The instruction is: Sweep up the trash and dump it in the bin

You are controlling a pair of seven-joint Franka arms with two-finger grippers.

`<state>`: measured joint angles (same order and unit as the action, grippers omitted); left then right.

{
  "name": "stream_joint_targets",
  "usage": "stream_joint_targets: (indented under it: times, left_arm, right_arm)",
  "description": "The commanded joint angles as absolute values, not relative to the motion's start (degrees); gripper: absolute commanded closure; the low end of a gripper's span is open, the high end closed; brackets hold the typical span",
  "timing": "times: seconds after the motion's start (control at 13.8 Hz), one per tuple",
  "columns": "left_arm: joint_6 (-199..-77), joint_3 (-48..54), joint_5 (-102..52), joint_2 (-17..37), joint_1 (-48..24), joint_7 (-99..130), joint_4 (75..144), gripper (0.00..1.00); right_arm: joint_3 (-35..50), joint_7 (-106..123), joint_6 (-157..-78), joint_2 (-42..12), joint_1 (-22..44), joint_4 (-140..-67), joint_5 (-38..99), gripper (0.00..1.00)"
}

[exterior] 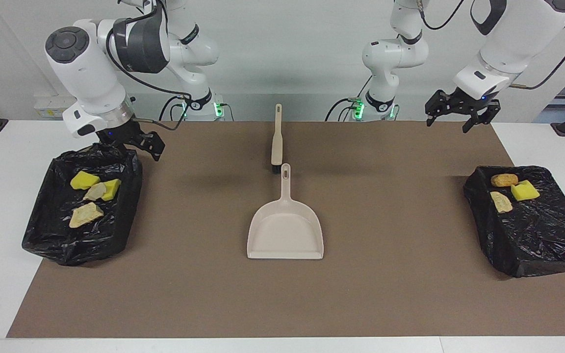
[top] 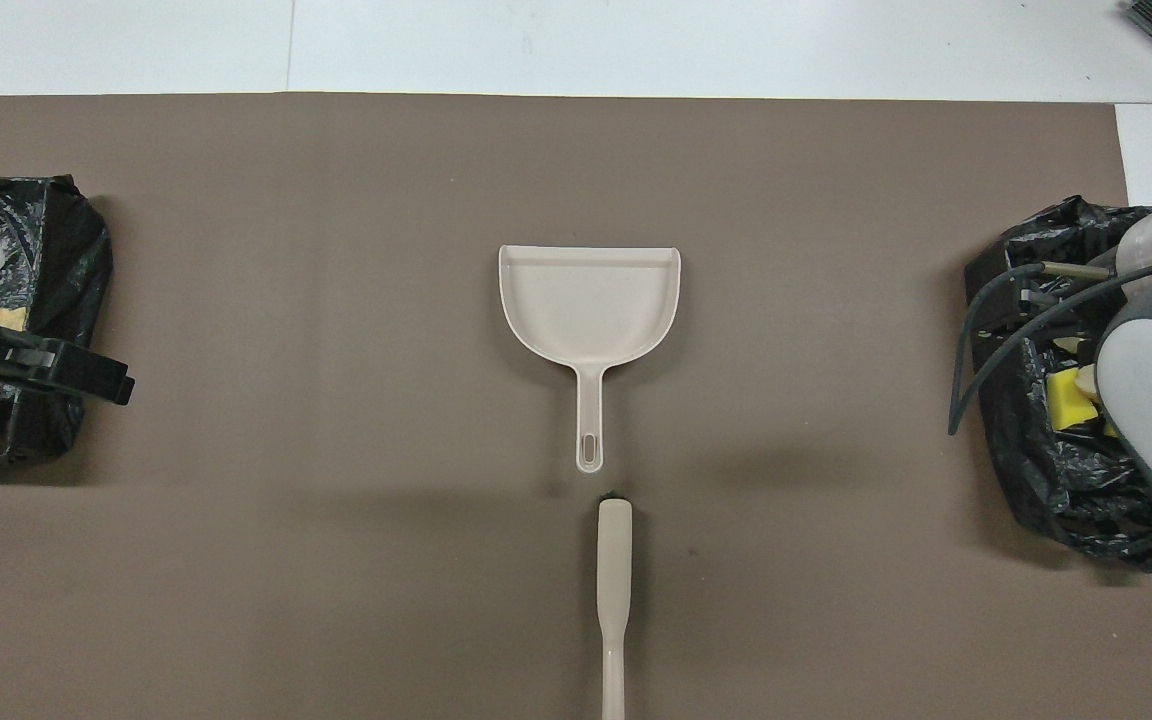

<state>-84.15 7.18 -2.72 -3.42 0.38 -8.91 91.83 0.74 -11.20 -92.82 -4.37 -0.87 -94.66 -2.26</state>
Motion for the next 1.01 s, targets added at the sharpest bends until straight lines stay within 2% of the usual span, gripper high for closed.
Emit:
stream_joint_targets:
  times: [0.0, 0.94]
  left_arm:
    - [-84.11, 3.87, -1.76, -4.39, -3.78, -9.05, 92.29, 0.00]
    - [-84.46, 3.34, -1.76, -4.48, -1.93, -9.23, 92.29, 0.00]
  right_arm:
    - [1.05, -11.34, -93.43, -4.39, -1.23, -94.48, -2.02, 0.00]
    - [1.05, -11.34, -93.43, -4.39, -1.32, -94.48, -2.02, 0.00]
